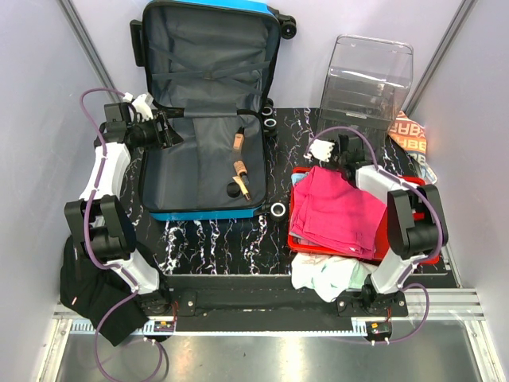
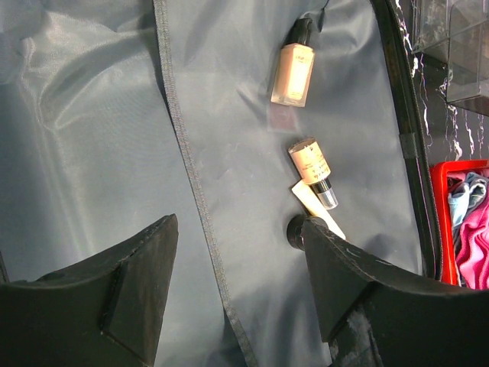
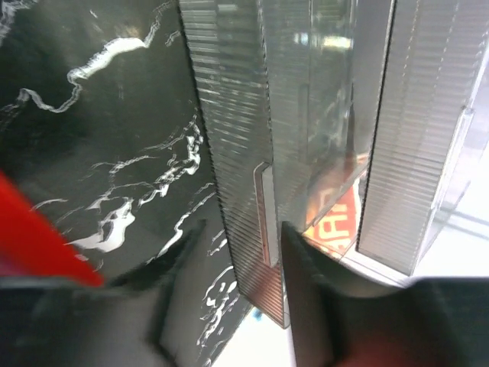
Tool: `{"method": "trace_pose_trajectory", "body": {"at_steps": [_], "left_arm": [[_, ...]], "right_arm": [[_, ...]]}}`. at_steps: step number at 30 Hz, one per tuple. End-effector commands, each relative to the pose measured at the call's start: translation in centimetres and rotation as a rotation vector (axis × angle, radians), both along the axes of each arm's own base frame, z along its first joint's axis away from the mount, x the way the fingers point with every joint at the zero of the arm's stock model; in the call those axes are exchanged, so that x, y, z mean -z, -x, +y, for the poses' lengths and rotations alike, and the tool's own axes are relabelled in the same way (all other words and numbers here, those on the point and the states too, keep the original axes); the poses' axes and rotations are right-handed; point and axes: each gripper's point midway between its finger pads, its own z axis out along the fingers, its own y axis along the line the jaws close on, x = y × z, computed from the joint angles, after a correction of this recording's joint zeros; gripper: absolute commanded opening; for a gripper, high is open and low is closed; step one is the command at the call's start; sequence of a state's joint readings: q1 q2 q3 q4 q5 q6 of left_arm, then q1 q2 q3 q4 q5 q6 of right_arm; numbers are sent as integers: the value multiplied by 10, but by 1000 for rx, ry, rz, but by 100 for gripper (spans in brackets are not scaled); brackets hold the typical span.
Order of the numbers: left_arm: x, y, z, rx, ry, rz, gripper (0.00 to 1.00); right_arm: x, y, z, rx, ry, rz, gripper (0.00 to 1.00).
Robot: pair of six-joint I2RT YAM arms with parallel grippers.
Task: Open, take out, and arrange the luggage
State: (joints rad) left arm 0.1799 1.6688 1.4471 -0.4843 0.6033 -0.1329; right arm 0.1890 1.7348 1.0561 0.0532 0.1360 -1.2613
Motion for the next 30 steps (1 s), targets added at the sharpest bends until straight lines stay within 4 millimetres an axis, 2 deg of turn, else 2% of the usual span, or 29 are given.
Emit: {"method": "trace_pose_trajectory", "body": {"at_steps": [1,3,4,6,7,8,9,10,11,12,13,14,16,17,19,24,27,29,30], "left_arm": [[-36,1,-2,16,3,-100,69],[-34,1,-1,16,2,-96,69],[-34,1,0,12,-1,-98,69],[-33,1,1,9,-13,-99,69],[-31,1,2,6,-20,-97,69],[-30,1,5,-3,-36,-99,69],[-28,1,8,-10,-47,-96,70],[-27,1,9,-7,-62,-100,70],[-25,1,12,-14,-79,-95,70],[-22,2,15,-22,-93,-89,70],[-20,3,17,-23,-108,-88,70],[-18,3,23,-34,-143,-89,72],[-17,3,30,-47,-186,-92,76],[-15,3,38,-62,-228,-90,78],[-15,3,45,-72,-267,-96,83],[-13,4,60,-101,-338,-89,92],[-11,3,63,-105,-348,-85,93],[-11,3,63,-105,-343,-84,94],[-10,4,62,-100,-339,-82,95]], "right_arm": [[-51,6,28,-54,-134,-78,58],[-65,13,39,-70,-196,-85,62],[-80,14,42,-72,-229,-115,66],[-106,13,60,-58,-393,-144,70],[-119,16,70,-9,-537,-140,72],[-145,14,84,-17,-644,-146,77],[-158,15,95,-8,-734,-131,84],[-180,16,119,25,-896,-99,94],[-188,17,133,46,-957,-80,100],[-193,17,146,61,-1001,-60,100],[-203,13,171,72,-1069,-35,100],[-199,23,200,67,-1078,10,100],[-191,22,241,94,-1150,103,100],[-186,29,266,78,-1164,155,100],[-168,23,292,129,-1166,222,100],[-123,23,340,238,-1096,285,100],[-81,18,357,315,-978,311,100],[-62,15,359,354,-923,318,100],[-43,13,362,379,-887,339,100]]}}
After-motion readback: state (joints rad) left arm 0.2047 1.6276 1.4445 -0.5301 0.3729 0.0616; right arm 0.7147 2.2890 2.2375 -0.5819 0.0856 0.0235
